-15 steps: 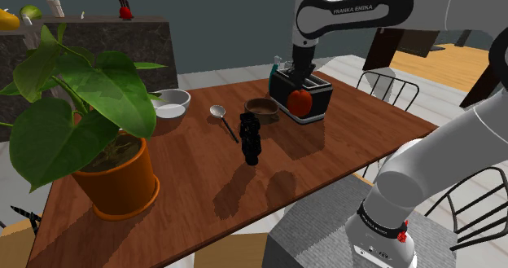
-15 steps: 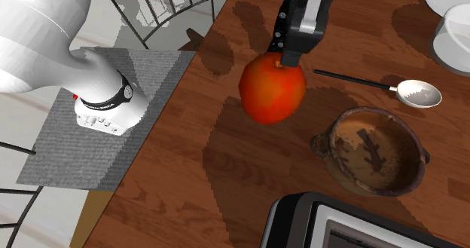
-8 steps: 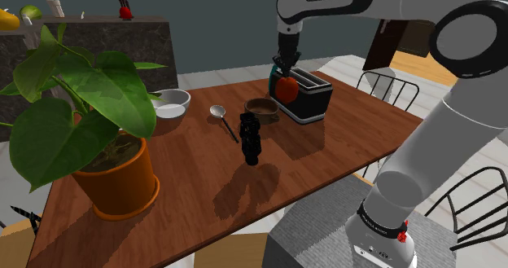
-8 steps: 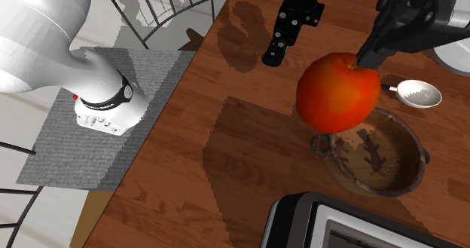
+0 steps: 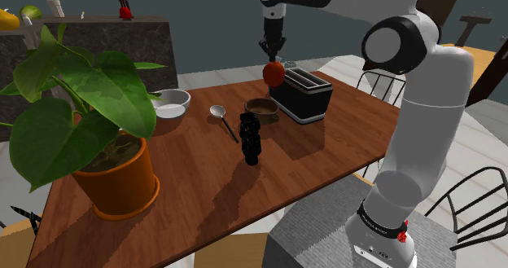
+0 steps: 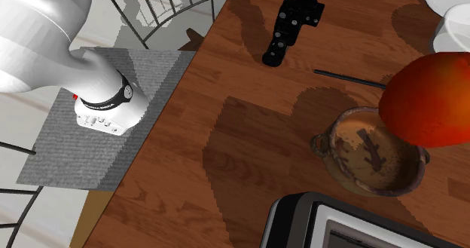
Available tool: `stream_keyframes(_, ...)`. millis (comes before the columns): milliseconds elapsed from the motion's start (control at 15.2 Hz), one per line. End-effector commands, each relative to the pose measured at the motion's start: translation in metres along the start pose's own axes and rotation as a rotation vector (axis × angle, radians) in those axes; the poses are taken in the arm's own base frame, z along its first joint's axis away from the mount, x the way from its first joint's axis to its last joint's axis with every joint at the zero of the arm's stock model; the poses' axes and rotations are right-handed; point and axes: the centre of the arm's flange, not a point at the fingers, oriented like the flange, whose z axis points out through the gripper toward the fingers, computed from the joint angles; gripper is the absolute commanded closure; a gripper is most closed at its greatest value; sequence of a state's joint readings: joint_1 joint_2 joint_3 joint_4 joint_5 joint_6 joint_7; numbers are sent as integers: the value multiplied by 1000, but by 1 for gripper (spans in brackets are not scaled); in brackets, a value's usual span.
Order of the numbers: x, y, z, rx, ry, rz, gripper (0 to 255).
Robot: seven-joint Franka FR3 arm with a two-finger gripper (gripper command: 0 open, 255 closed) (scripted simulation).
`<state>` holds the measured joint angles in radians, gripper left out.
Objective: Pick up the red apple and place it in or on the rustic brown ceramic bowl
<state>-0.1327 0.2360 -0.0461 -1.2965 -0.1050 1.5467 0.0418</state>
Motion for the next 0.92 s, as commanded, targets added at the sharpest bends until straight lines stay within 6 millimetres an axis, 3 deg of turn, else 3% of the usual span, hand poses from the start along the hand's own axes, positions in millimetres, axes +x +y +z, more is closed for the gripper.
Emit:
stream_keyframes(0, 25, 0, -7, 0, 0, 0, 255)
stream_keyframes(198, 55, 1, -16, 0, 0, 0, 255)
stream_keyframes(858, 53, -5, 37, 0, 0, 0, 255)
